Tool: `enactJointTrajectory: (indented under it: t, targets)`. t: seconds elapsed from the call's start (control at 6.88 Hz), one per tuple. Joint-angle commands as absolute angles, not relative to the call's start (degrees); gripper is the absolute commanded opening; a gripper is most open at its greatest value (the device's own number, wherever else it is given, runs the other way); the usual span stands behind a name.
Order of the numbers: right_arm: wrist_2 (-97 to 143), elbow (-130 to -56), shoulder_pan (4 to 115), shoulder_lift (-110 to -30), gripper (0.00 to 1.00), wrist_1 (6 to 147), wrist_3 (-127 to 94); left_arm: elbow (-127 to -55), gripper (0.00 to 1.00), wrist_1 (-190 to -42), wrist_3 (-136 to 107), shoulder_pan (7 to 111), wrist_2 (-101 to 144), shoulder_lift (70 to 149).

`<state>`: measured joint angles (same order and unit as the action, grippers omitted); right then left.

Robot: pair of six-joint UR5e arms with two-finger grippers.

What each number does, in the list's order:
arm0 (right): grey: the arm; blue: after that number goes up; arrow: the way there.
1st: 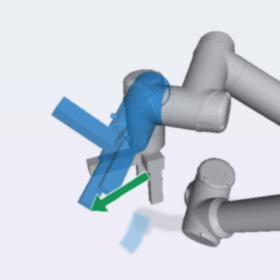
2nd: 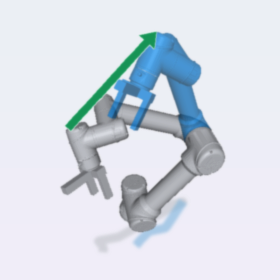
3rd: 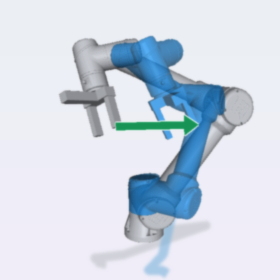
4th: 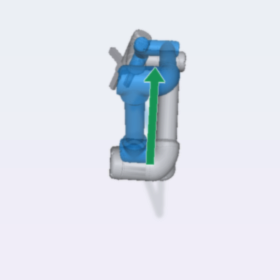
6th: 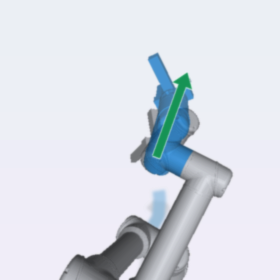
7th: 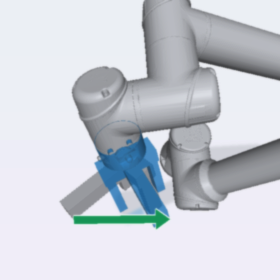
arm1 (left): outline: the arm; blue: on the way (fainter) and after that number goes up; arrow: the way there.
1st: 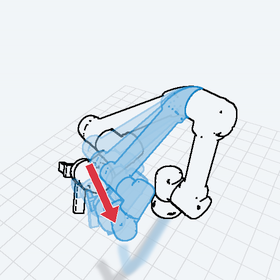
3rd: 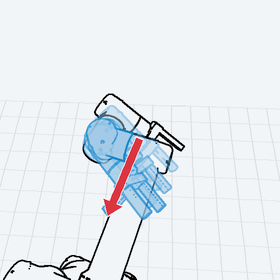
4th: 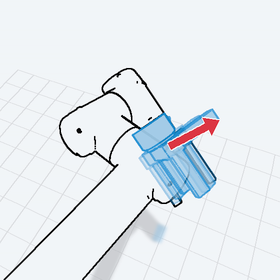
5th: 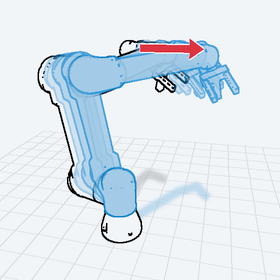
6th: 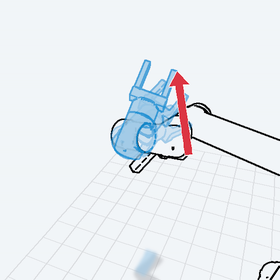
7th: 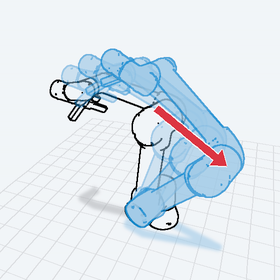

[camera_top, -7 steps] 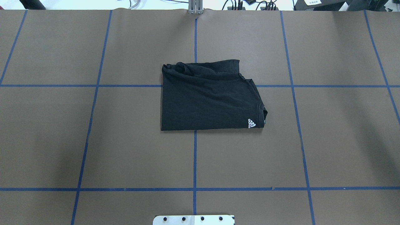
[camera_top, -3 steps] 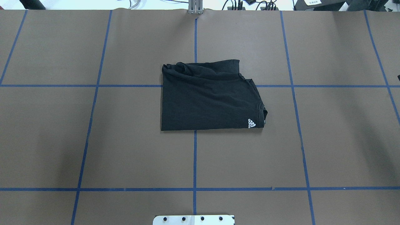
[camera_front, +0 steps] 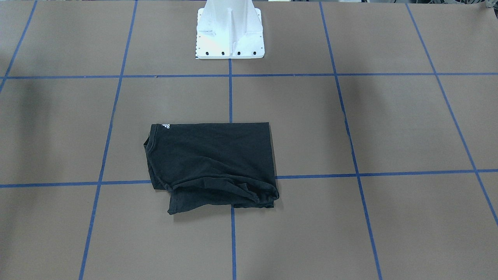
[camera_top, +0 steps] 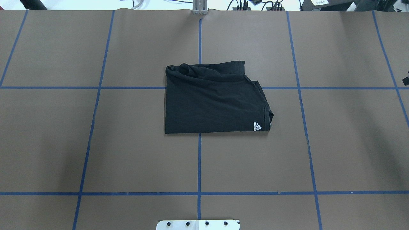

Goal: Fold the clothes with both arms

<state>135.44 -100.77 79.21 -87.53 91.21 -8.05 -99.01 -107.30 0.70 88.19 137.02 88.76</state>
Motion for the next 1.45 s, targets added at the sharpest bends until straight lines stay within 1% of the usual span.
enactJointTrajectory:
  t: [0.0,1.02,1.31]
  targets:
    - [135.3,-100.6,78.8,-87.5,1.0,91.1,-8.2,-99.3,1.0,-107.3,0.7,88.2,137.0,88.9]
    - [135.1,-100.8,78.6,-87.4,1.0,91.0,-8.5,-100.4,1.0,-107.3,0.6,88.1,137.0,88.9]
    - [135.2,-100.8,78.3,-87.4,1.0,91.0,-8.5,-101.7,1.0,-107.2,0.6,88.1,137.0,88.9]
